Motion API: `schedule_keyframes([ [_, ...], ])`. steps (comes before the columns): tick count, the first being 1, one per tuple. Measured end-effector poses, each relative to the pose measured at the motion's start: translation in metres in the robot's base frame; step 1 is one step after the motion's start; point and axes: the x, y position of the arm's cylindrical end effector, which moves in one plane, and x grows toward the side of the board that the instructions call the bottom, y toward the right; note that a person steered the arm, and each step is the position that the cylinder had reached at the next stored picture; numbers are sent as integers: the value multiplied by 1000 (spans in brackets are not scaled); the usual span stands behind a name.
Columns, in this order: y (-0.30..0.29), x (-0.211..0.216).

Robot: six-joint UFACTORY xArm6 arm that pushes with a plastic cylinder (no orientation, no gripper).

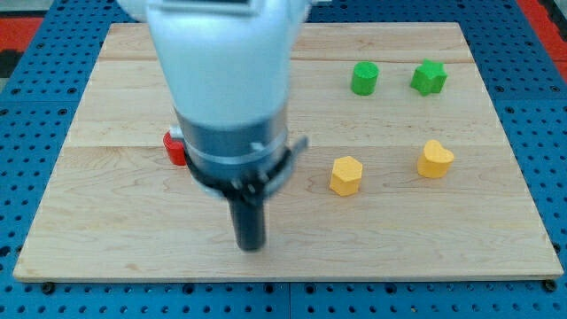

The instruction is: Push the red star diagonal bottom left to the blue cube

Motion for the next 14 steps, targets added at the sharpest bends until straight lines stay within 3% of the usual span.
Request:
schedule_keyframes([
  [1, -8, -28],
  [11, -5, -17],
  [12, 1, -17],
  [14, 67, -21],
])
